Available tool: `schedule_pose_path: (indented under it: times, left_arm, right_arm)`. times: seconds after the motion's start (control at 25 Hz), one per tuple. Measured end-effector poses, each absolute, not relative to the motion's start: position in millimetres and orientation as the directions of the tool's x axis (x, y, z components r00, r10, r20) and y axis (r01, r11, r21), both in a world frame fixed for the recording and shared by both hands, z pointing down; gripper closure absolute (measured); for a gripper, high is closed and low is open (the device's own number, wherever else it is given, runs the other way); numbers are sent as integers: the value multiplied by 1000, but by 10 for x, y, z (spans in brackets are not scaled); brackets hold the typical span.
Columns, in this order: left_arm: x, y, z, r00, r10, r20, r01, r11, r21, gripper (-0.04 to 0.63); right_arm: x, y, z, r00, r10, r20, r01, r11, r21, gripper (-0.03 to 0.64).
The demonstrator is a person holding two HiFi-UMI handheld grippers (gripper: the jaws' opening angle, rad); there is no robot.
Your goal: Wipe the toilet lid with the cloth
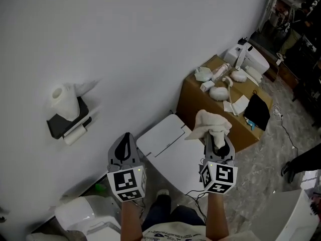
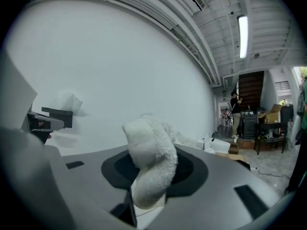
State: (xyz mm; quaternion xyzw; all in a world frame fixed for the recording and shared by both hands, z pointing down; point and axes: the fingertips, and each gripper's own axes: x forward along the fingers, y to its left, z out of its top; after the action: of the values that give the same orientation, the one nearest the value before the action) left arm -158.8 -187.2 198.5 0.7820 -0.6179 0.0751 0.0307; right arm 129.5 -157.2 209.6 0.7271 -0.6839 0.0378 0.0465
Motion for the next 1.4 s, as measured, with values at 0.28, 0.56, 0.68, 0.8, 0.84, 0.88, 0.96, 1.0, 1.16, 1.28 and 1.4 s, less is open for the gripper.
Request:
schedule_pose_path:
  times: [0.28, 0.56, 0.68, 0.8, 0.84, 0.88, 0.96, 1.0, 1.16, 1.28, 1.4]
  left_arm:
    - [-1595, -2156, 2306, 225, -951, 214, -971, -237, -32, 588]
    - [-1545, -2311, 2610, 191, -945, 267, -978, -206, -28, 588]
    - [-1487, -2368, 2780, 179, -940, 291, -980, -197, -33, 588]
    - [-1427, -2408, 2970, 166, -934, 315, -982, -187, -35, 588]
    - [-1416, -2413, 3033, 162, -933, 322, -982, -184, -37, 588]
    - [-1409, -2419, 3099, 158, -931, 329, -983, -181, -40, 588]
    - [-1396, -2439, 3238, 150, -928, 341, -983, -177, -47, 588]
    - [-1387, -2455, 3316, 147, -926, 348, -984, -174, -48, 588]
    - [-1357, -2519, 3649, 134, -912, 387, -986, -163, -43, 588]
    - [-1348, -2566, 3858, 130, -904, 408, -986, -161, -43, 588]
    - [-1348, -2567, 4062, 124, -896, 427, -988, -153, -35, 588]
  right_arm:
    - [1298, -1832, 2373, 57, -984, 169, -998, -53, 28, 489]
    - [1360, -2059, 2686, 15, -974, 225, -999, -8, 31, 489]
    - [1401, -2163, 2884, -8, -968, 252, -999, 17, 32, 489]
    - [1455, -2247, 3168, -26, -955, 294, -998, 39, 39, 489]
    - [1469, -2267, 3277, -31, -950, 311, -998, 45, 41, 489]
    - [1479, -2285, 3387, -35, -944, 328, -998, 51, 43, 489]
    - [1497, -2327, 3603, -42, -933, 357, -997, 63, 46, 489]
    - [1510, -2350, 3707, -46, -929, 368, -997, 68, 47, 489]
    - [1597, -2472, 4141, -56, -910, 410, -995, 85, 51, 489]
    - [1705, -2600, 4490, -48, -896, 442, -994, 86, 67, 489]
    - [1827, -2688, 4844, -30, -879, 477, -990, 92, 108, 489]
